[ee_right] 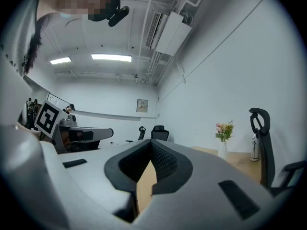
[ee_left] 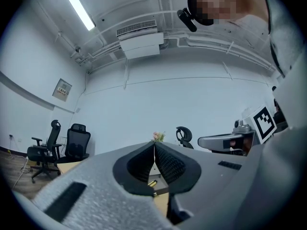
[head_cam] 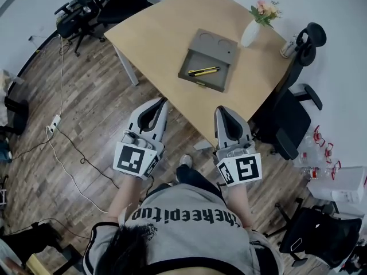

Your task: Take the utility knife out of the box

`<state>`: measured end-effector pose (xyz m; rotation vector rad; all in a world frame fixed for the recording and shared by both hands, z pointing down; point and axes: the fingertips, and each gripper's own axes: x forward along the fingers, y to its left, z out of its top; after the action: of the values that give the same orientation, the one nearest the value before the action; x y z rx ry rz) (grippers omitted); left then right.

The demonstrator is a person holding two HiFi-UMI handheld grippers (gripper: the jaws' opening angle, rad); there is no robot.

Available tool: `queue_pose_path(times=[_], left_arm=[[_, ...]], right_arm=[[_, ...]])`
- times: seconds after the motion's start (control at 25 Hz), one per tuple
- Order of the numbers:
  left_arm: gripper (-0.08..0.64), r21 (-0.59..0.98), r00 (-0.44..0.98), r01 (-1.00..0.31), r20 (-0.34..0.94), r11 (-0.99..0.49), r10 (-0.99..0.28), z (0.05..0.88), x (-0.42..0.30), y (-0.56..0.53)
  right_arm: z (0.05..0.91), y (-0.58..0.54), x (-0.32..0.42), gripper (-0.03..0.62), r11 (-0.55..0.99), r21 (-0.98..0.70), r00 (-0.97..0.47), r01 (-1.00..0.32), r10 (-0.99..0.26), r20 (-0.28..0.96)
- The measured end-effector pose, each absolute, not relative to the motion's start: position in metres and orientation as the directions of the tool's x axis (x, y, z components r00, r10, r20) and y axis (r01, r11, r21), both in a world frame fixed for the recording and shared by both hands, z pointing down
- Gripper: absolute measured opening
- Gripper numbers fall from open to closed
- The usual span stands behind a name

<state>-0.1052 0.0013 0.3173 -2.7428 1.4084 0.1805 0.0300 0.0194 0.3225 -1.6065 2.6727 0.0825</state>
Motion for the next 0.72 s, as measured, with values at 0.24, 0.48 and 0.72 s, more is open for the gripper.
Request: queue_pose_path(times=[0.24, 0.48, 0.72], left_arm=[[0.018, 0.005, 0.569, -0.819, -0.115, -0.573, -0.814, 0.316, -0.096, -0.027], [0.018, -0.006, 0.567, -0.821, -0.116, -0.57, -0.815, 0.316, -0.079, -0.052], [0.018, -0.017, 0.568, -0.821, -0.121, -0.57, -0.814, 0.314, -0.063, -0.066]], right_arm=[[0.321, -0.011, 0.039, 0.006, 0.484, 0.021, -0.484, -0.875, -0.873, -0.049], [0.324, -0.037, 0.053, 0.006, 0.498, 0.013, -0.498, -0.867, -0.866, -0.054], [0.326, -0.053, 0.065, 0.006, 0.512, 0.01, -0.511, -0.859, -0.857, -0.059]])
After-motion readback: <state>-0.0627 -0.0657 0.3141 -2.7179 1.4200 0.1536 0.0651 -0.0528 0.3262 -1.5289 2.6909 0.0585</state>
